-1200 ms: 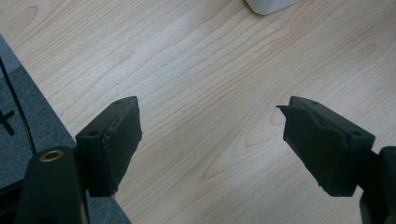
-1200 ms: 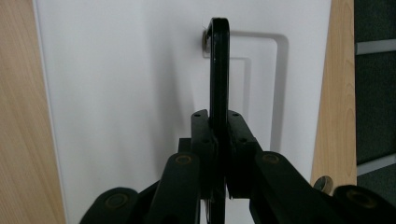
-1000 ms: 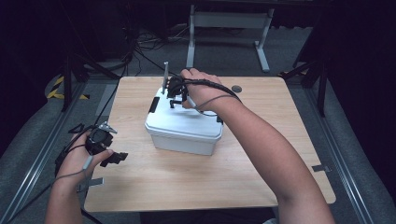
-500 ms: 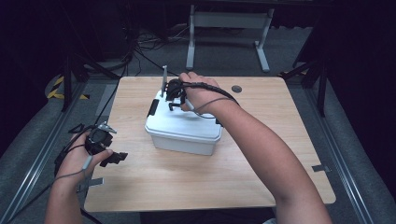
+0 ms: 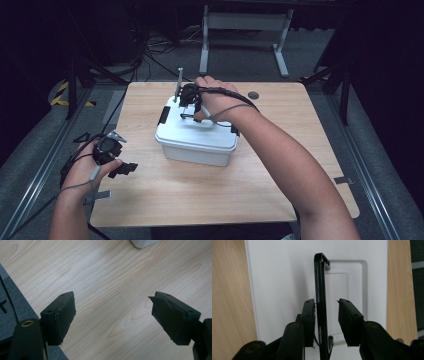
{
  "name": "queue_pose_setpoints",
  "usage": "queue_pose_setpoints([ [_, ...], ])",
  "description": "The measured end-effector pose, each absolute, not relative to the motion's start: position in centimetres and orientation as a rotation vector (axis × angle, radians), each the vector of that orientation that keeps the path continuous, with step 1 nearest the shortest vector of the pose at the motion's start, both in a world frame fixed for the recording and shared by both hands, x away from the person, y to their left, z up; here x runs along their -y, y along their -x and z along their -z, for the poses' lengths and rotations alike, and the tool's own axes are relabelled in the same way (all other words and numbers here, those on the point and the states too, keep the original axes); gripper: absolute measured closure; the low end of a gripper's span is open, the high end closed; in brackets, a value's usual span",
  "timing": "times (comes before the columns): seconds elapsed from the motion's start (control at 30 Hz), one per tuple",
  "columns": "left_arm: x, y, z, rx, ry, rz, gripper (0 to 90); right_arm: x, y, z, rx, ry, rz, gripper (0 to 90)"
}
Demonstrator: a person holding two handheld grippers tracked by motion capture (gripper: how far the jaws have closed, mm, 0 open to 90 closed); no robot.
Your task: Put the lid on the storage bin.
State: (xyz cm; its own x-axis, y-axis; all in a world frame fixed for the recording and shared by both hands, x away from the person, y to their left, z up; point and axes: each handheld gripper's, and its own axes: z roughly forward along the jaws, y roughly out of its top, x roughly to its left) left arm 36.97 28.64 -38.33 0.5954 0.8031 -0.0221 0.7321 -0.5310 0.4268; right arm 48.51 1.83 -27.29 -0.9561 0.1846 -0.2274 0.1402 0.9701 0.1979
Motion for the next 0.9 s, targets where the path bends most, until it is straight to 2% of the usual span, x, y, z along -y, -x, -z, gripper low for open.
queue_pose_setpoints([
  [0.2,-28.6,-37.0,38.3,-1.23,-2.436,-0.249,19.8,-0.5,-48.1,25.9,-2.889,-0.274,-0.347,59.6],
  [0.9,-27.5,-38.0,38.6,-1.214,-2.466,-0.231,19.7,6.7,-47.3,21.9,-2.818,-0.423,-0.469,59.5],
])
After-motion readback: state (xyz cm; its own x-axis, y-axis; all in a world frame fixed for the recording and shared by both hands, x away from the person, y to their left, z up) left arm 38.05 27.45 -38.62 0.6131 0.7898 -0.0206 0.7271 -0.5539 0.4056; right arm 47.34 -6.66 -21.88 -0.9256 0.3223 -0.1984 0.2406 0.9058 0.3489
